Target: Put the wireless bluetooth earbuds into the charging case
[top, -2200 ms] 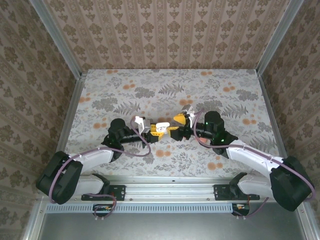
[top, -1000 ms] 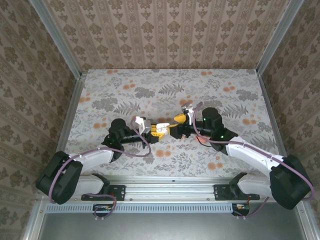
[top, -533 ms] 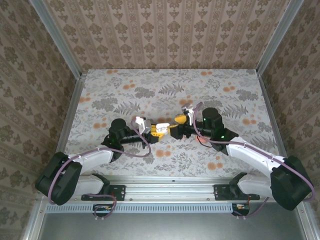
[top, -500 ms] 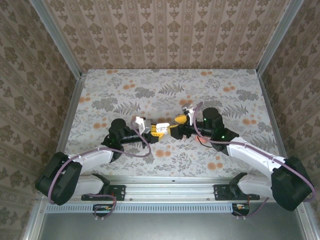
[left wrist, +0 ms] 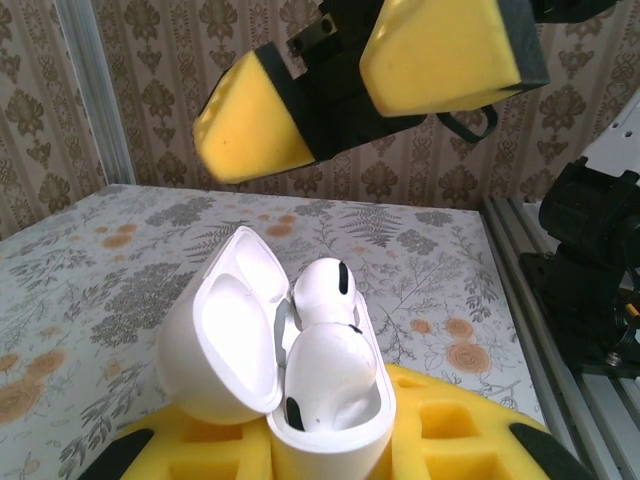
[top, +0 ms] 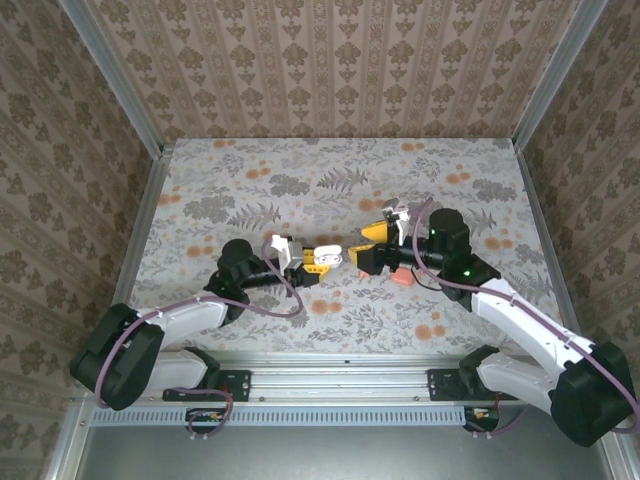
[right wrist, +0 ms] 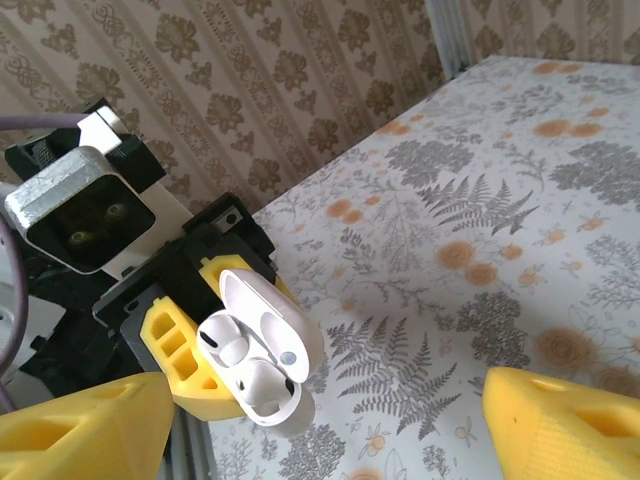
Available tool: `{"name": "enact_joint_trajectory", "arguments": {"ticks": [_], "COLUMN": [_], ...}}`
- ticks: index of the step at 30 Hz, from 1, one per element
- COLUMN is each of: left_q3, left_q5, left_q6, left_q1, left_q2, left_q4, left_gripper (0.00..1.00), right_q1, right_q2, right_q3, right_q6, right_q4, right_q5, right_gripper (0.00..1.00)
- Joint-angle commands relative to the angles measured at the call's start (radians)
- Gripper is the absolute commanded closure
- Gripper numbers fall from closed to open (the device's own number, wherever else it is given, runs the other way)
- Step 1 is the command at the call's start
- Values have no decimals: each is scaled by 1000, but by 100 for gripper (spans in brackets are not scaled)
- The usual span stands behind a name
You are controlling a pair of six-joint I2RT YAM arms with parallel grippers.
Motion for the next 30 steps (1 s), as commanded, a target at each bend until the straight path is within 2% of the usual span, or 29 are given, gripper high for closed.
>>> {"name": "enact_joint_trajectory", "arguments": {"ticks": [1, 5, 12, 30], "left_q3": [36, 48, 74, 72], "left_q5": [41, 49, 62, 44], "left_q6": [-17, -36, -42, -46], "left_q1": [-10, -19, -32, -43], "left_q2": [3, 13, 21, -5], "left_q4": [45, 63, 58, 58], "left_gripper": [88, 88, 88, 88], "right_q1": [-18, -32, -42, -5], "right_q2": [28, 70, 142, 288], "right_q3": [31, 64, 118, 236], "right_q6": [35, 69, 149, 160], "right_q4": [42, 51, 85, 14], "right_q5": [-121, -185, -314, -405], "right_gripper": [18, 12, 14, 20]}}
